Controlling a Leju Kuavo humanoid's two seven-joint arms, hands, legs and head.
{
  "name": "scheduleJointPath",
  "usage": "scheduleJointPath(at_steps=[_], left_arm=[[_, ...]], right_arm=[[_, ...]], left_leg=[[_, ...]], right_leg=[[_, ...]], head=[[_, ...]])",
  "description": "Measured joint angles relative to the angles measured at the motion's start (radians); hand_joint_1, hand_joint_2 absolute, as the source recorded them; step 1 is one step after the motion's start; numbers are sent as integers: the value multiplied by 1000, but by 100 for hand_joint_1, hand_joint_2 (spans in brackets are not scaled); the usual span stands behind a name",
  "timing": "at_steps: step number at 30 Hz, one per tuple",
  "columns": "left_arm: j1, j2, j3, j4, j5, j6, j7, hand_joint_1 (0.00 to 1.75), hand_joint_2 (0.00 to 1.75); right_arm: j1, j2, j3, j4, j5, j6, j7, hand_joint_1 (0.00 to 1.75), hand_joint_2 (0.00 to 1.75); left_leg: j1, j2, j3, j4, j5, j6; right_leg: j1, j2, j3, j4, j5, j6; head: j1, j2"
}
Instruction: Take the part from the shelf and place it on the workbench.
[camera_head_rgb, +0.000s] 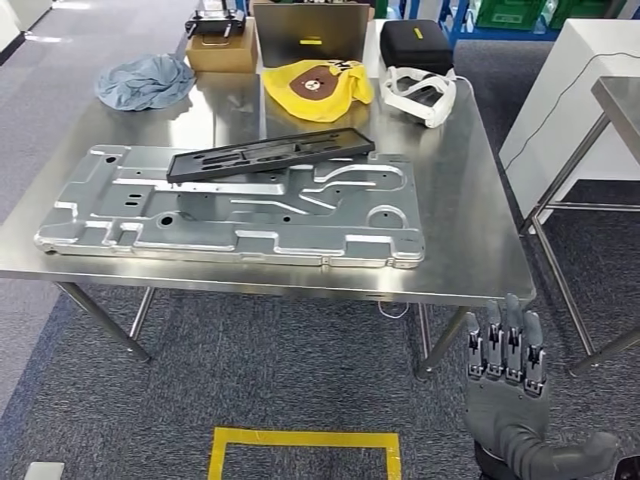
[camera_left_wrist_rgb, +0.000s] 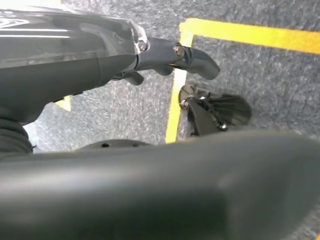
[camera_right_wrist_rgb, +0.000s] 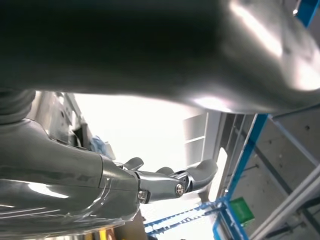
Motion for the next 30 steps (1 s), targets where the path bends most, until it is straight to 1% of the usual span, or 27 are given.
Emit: scheduleJointPath(at_steps=[1, 2, 3, 4, 6, 7, 8, 9, 10, 11, 12, 13, 14, 15, 17, 18, 19, 21, 22, 23, 24, 25, 26, 27, 28, 29, 30], left_arm=[[1, -2, 0, 0, 0, 3, 3, 0, 0], [2, -3, 0, 0, 0, 5, 5, 0, 0], [3, -5, 0, 0, 1, 7, 7, 0, 0], [5, -6, 0, 0, 1, 8, 7, 0, 0], [6, -7, 0, 0, 1, 11, 9, 0, 0], [6, -7, 0, 0, 1, 11, 10, 0, 0], [6, -8, 1, 0, 2, 12, 13, 0, 0], [6, -8, 2, 0, 3, 13, 15, 0, 0], [6, -9, 3, 0, 5, 14, 17, 0, 0], [5, -9, 5, 0, 7, 15, 18, 0, 0], [5, -10, 8, 0, 8, 15, 17, 0, 0], [5, -10, 11, 0, 7, 15, 16, 0, 0], [5, -11, 13, -1, 6, 14, 14, 0, 0], [5, -12, 15, -1, 4, 13, 12, 0, 0], [6, -13, 19, -1, 0, 13, 10, 0, 0], [7, -13, 20, -1, -2, 13, 10, 0, 0], [8, -13, 22, -1, -5, 13, 9, 0, 0], [8, -14, 24, -1, -14, 13, 4, 0, 0], [8, -14, 25, -1, -18, 12, 1, 0, 0], [8, -14, 25, -1, -21, 13, -2, 0, 0], [8, -14, 26, -2, -24, 13, -4, 0, 0], [8, -14, 27, -3, -27, 14, -5, 0, 0], [7, -13, 28, -5, -29, 14, -6, 0, 0], [6, -13, 29, -6, -31, 14, -7, 0, 0], [5, -13, 29, -8, -31, 14, -8, 0, 0], [3, -13, 30, -10, -32, 13, -10, 0, 0], [2, -13, 30, -10, -32, 13, -12, 0, 0]], right_arm=[[2, 1, -3, 8, 0, 2, 0, 0, 0], [5, 2, -6, 15, 0, 2, 0, 0, 0], [7, 3, -8, 21, 0, 3, 0, 0, 0], [9, 3, -10, 26, 0, 3, 0, 0, 0], [10, 3, -13, 36, 0, 3, 0, 0, 0], [11, 3, -15, 41, 0, 4, 0, 0, 0], [10, 3, -16, 47, 0, 6, 0, 0, 0], [8, 3, -17, 55, -1, 9, 0, 0, 0], [5, 3, -17, 65, -1, 12, 0, 0, 0], [-1, 3, -15, 77, -2, 15, 0, 0, 0], [-9, 3, -11, 92, -3, 17, 0, 0, 0], [-18, 3, -5, 109, -5, 18, 1, 0, 0], [-26, 3, 3, 128, -6, 17, 2, 0, 0], [-33, 3, 13, 149, -8, 16, 4, 0, 0], [-42, 3, 37, 198, -10, 10, 8, 0, 0], [-46, 2, 51, 225, -12, 4, 11, 0, 0], [-49, 2, 67, 255, -15, -2, 14, 0, 0], [-56, 0, 103, 326, -22, -20, 17, 0, 0], [-60, -2, 120, 366, -26, -30, 16, 0, 0], [-64, -4, 137, 409, -31, -41, 16, 0, 0], [-70, -8, 153, 456, -36, -51, 16, 0, 0], [-76, -13, 169, 503, -43, -61, 16, 0, 0], [-81, -18, 184, 549, -49, -70, 15, 0, 0], [-86, -22, 198, 590, -55, -76, 14, 0, 0], [-89, -26, 208, 621, -58, -81, 12, 0, 0], [-94, -29, 218, 652, -60, -87, 9, 0, 0], [-100, -33, 227, 684, -60, -94, 7, 0, 0]], left_leg=[[0, 1, -5, -4, 2, 9], [-1, 3, -14, -5, 9, 19], [0, 6, -26, -7, 19, 30], [0, 10, -40, -7, 31, 41], [-5, 14, -69, -5, 53, 52], [-8, 16, -85, -2, 64, 54], [-11, 17, -103, 2, 75, 56], [-13, 18, -121, 9, 84, 56], [-15, 19, -140, 16, 92, 56], [-16, 19, -156, 25, 99, 54], [-18, 19, -170, 35, 105, 52], [-20, 19, -180, 42, 110, 49], [-21, 20, -188, 48, 117, 44], [-22, 20, -194, 52, 125, 39], [-21, 18, -207, 56, 134, 27], [-20, 16, -215, 66, 116, 21], [-18, 13, -223, 91, 79, 14], [-11, 9, -241, 190, -23, 1], [-8, 9, -248, 250, -57, -3], [-6, 9, -249, 297, -65, -6], [-4, 8, -238, 319, -49, -8], [-3, 8, -213, 308, -17, -8], [-2, 8, -172, 264, 14, -6], [-2, 7, -118, 196, 30, -3], [-3, 5, -64, 120, 31, 1], [-4, 4, -24, 60, 21, 5], [-6, 3, -2, 20, 11, 9]], right_leg=[[-1, 0, -5, 0, 8, 7], [-3, 2, -12, 4, 3, 13], [-4, 4, -20, 18, -21, 17], [-4, 6, -29, 48, -63, 20], [-4, 8, -47, 154, -165, 21], [-4, 8, -51, 213, -194, 22], [-3, 9, -48, 254, -199, 22], [-3, 9, -32, 268, -180, 22], [-2, 10, -1, 248, -149, 20], [0, 10, 44, 196, -123, 15], [3, 10, 100, 123, -111, 10], [5, 10, 150, 50, -113, 4], [8, 10, 184, -4, -122, 0], [11, 9, 201, -37, -130, -2], [9, 7, 192, -51, -127, -11], [6, 5, 182, -54, -119, -20], [3, 3, 169, -56, -109, -29], [2, 1, 139, -54, -85, -38], [2, 0, 122, -51, -74, -38], [3, -2, 104, -47, -63, -37], [3, -3, 85, -41, -53, -35], [2, -4, 67, -34, -44, -33], [2, -5, 50, -26, -36, -30], [3, -5, 37, -19, -30, -26], [4, -5, 26, -12, -24, -22], [6, -5, 19, -6, -17, -17], [6, -5, 12, -3, -8, -11]], head=[[0, 0], [0, 0], [1, 0], [2, 0], [4, 0], [4, 0], [4, 0], [4, 0], [4, 0], [4, 0], [4, 0], [4, 0], [3, 0], [3, 0], [3, 0], [2, 0], [2, 0], [1, 0], [1, 0], [0, 0], [0, 0], [0, 0], [0, 0], [0, 0], [0, 0], [1, 0], [1, 0]])
